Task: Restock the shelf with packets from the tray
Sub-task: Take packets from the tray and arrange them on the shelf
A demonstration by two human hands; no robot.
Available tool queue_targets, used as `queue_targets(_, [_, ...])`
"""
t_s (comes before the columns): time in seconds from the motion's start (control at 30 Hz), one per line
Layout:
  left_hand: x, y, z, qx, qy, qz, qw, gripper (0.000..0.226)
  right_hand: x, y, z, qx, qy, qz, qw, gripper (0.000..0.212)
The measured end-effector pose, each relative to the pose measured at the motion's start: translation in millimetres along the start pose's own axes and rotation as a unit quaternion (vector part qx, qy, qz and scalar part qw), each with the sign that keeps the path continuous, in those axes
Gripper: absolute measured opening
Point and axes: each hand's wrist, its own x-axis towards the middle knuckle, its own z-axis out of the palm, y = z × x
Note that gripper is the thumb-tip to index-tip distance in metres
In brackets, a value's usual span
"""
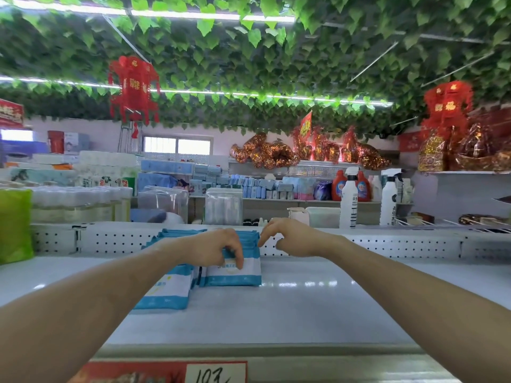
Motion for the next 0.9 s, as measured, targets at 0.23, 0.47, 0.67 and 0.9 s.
queue_targets(0.23, [-31.3,-9.5,-14.5,0.012,0.034,-0.016,0.999,0.033,13.9,-25.7,-1.3,-0.066,0.009,-0.002,0.998,0.045])
queue_targets(0.47, [-120.5,-17.1,-53.3,-0.001,0.131,-0.074,0.989,0.033,38.0,-86.3,23.1,-0.045,0.044,-0.074,0.995,0.038])
queue_targets(0.67, [-248.9,-35.9,-50.6,-0.009,0.186,-0.164,0.969,0.034,58.2,-181.3,61.8,-0.017,0.022,-0.199,0.98,0.04])
queue_targets(0.9, [-435.3,-59.4,-21.4,0.008,0.278,-0.323,0.905,0.055,65.6,-332.0,120.2,0.04,-0.016,-0.385,0.922,0.044])
